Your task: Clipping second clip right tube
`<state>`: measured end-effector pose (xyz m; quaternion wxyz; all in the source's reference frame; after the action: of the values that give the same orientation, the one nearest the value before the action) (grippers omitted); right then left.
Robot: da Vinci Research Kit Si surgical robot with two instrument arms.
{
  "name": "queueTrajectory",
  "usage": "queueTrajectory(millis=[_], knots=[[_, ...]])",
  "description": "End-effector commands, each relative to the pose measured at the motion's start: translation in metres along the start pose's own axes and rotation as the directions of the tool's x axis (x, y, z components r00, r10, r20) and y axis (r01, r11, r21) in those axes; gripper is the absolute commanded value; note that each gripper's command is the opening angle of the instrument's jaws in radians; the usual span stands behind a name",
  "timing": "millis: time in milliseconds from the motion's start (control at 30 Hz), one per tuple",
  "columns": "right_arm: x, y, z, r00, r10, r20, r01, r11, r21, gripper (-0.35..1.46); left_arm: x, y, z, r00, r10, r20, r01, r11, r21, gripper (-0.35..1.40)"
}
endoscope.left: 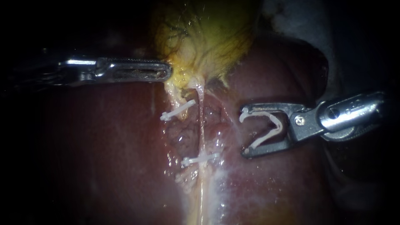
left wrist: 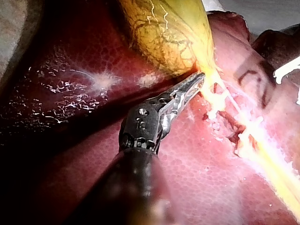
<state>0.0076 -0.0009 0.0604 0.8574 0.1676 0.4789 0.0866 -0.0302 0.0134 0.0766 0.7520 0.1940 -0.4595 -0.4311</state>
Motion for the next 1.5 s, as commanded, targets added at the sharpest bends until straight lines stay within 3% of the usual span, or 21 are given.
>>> queueTrajectory(millis=[33, 167, 300, 467, 633, 867, 1100, 1300, 1500], knots=[[0.0001, 0.0000, 0.0000, 1.000, 0.000, 0.000, 0.000, 1.000, 0.000, 0.58, -0.0001, -0.0001, -0.0001, 1.0000, 0.000, -0.001, 0.000, 1.000, 0.002, -0.35], [0.0001, 0.0000, 0.0000, 1.000, 0.000, 0.000, 0.000, 1.000, 0.000, 0.58, -0.0010, -0.0007, -0.0015, 1.0000, -0.006, -0.004, 0.006, 1.000, 0.008, -0.35], [0.0001, 0.0000, 0.0000, 1.000, 0.000, 0.000, 0.000, 1.000, 0.001, 0.58, -0.0031, -0.0015, -0.0041, 0.9999, 0.013, -0.007, -0.012, 1.000, 0.003, -0.35], [0.0001, 0.0000, 0.0000, 1.000, -0.001, -0.001, 0.001, 1.000, 0.001, 0.58, -0.0054, -0.0017, -0.0077, 0.9994, 0.022, 0.027, -0.022, 1.000, -0.014, -0.35], [0.0001, 0.0000, 0.0001, 1.000, -0.001, -0.002, 0.001, 1.000, 0.007, 0.58, -0.0072, -0.0018, -0.0097, 0.9980, 0.033, 0.054, -0.032, 0.999, -0.019, -0.35], [0.0003, 0.0001, 0.0004, 1.000, -0.009, -0.009, 0.009, 0.999, 0.041, 0.56, -0.0075, -0.0023, -0.0098, 0.9973, 0.036, 0.063, -0.035, 0.999, -0.023, -0.35], [0.0010, 0.0005, 0.0018, 0.995, 0.104, -0.007, -0.103, 0.990, 0.095, 0.56, -0.0076, -0.0024, -0.0093, 0.9971, 0.035, 0.067, -0.034, 0.999, -0.024, -0.35], [0.0015, 0.0009, 0.0040, 0.973, 0.228, -0.020, -0.225, 0.968, 0.108, 0.55, -0.0077, -0.0026, -0.0090, 0.9971, 0.035, 0.067, -0.033, 0.999, -0.026, -0.35], [0.0009, 0.0015, 0.0063, 0.949, 0.314, -0.021, -0.310, 0.943, 0.122, 0.55, -0.0077, -0.0031, -0.0089, 0.9970, 0.034, 0.069, -0.032, 0.999, -0.033, -0.35]])
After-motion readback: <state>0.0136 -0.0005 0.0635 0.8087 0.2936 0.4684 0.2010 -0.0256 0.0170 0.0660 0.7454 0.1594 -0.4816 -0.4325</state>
